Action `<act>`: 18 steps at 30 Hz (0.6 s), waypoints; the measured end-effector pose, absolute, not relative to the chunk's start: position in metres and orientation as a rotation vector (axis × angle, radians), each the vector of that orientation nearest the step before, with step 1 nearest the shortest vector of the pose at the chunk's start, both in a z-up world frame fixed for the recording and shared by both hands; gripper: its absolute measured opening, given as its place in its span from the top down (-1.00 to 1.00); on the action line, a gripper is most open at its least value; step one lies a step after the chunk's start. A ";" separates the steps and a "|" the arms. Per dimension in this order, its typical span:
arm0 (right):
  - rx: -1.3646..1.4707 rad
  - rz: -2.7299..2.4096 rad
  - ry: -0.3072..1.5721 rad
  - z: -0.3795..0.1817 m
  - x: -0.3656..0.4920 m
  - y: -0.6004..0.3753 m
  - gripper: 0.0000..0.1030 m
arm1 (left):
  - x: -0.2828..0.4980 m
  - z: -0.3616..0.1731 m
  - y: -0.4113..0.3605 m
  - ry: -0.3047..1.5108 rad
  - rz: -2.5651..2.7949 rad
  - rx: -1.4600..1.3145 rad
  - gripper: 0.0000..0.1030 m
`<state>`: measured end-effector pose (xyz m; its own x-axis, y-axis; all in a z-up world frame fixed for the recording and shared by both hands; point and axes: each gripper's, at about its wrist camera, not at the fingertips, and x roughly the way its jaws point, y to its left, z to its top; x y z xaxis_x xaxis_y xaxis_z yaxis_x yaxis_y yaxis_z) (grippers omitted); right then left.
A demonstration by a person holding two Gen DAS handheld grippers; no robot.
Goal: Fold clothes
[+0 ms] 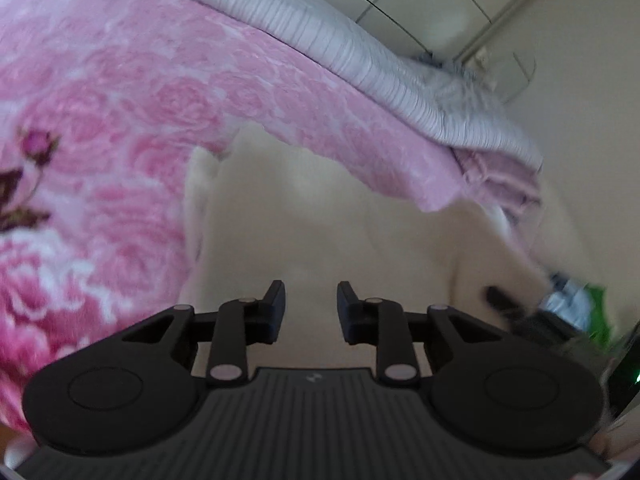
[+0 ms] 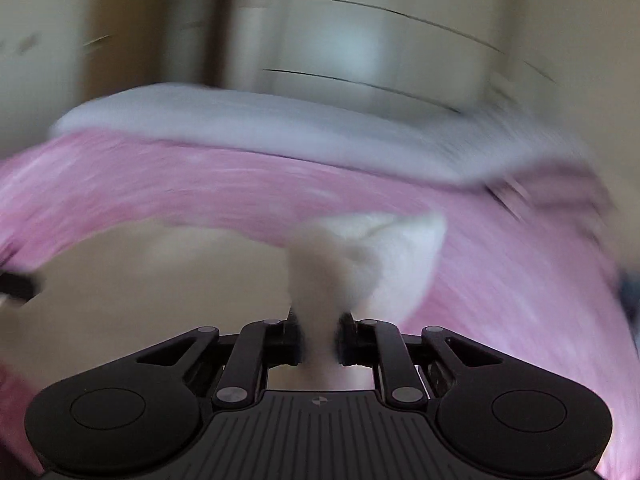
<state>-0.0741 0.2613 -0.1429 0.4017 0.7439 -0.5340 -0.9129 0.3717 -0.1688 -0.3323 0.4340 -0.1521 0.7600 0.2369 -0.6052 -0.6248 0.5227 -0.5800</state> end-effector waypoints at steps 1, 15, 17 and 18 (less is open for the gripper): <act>-0.530 1.139 0.386 -0.149 -0.089 0.268 0.73 | -0.338 -0.154 0.435 0.480 0.545 -0.897 0.57; -0.667 1.570 0.347 -0.140 -0.144 0.264 -0.05 | -0.353 -0.152 0.437 0.399 0.514 -0.992 0.55; -0.584 1.553 0.416 -0.125 -0.112 0.255 -0.05 | -0.341 -0.153 0.442 0.410 0.478 -1.011 0.41; -0.536 1.521 0.477 -0.121 -0.092 0.256 -0.05 | -0.332 -0.155 0.447 0.419 0.454 -1.032 0.38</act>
<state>-0.0921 0.2556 -0.1209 0.0021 0.7986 -0.6018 -0.9993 -0.0215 -0.0321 -0.3317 0.4466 -0.1554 0.8310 0.1613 -0.5323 -0.5438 0.4371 -0.7164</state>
